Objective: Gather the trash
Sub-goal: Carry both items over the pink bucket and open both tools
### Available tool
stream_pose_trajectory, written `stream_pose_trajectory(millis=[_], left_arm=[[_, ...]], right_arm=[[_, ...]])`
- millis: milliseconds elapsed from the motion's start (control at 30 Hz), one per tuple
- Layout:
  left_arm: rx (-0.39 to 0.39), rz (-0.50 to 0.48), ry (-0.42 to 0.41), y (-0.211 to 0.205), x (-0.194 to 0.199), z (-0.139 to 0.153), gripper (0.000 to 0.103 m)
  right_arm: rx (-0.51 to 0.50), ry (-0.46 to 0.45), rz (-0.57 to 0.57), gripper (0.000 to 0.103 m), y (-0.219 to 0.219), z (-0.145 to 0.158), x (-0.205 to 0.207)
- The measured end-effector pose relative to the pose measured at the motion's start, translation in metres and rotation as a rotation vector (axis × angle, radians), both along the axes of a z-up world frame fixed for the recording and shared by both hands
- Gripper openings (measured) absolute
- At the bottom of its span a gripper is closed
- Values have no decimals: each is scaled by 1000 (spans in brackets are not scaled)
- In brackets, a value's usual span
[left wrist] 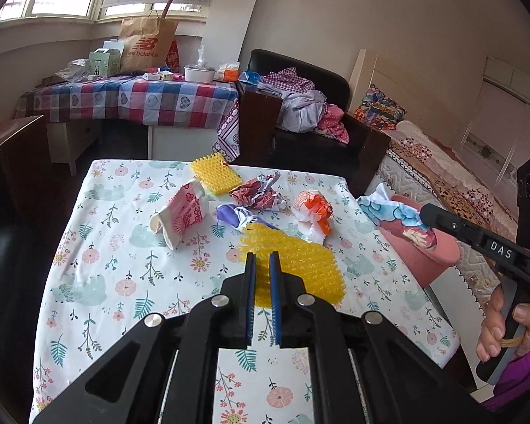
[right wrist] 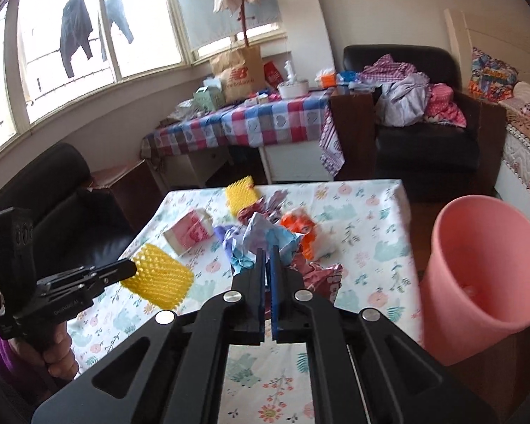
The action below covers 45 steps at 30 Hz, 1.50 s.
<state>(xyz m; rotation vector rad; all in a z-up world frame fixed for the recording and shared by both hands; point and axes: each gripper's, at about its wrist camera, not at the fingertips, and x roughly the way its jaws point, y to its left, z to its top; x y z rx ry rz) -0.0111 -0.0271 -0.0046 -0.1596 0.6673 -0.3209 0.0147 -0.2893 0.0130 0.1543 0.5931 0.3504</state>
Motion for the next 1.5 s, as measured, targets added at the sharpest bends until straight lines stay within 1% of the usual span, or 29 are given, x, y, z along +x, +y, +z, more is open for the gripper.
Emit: stream_pose_trajectory(millis=[200, 367, 500, 600, 733, 867, 1000, 1100, 1300, 1500], left_arm=[[-3, -46, -29, -20, 10, 13, 7], [-21, -105, -50, -47, 26, 26, 7], [-26, -160, -83, -78, 40, 37, 7], [-36, -201, -95, -100, 50, 42, 7], [-28, -271, -109, -138, 61, 45, 7], [-15, -336, -104, -179, 74, 42, 7], [10, -389, -100, -214, 83, 36, 7], [24, -423, -77, -239, 92, 25, 7], [57, -468, -40, -278, 102, 6, 7], [77, -487, 0, -300, 109, -9, 7]], right_arm=[[8, -36, -88, 2, -33, 7, -3], [16, -48, -168, 2, -63, 8, -3], [28, -44, -242, 2, -93, 2, -1], [33, -35, -286, 2, -112, -5, 1], [40, -19, -350, 2, -139, -17, 3], [52, 1, -403, 2, -164, -29, 4], [59, 22, -443, 2, -180, -40, 4], [64, 39, -459, 2, -187, -47, 7], [66, 70, -479, 2, -196, -61, 9], [79, 94, -500, 2, -204, -70, 13]])
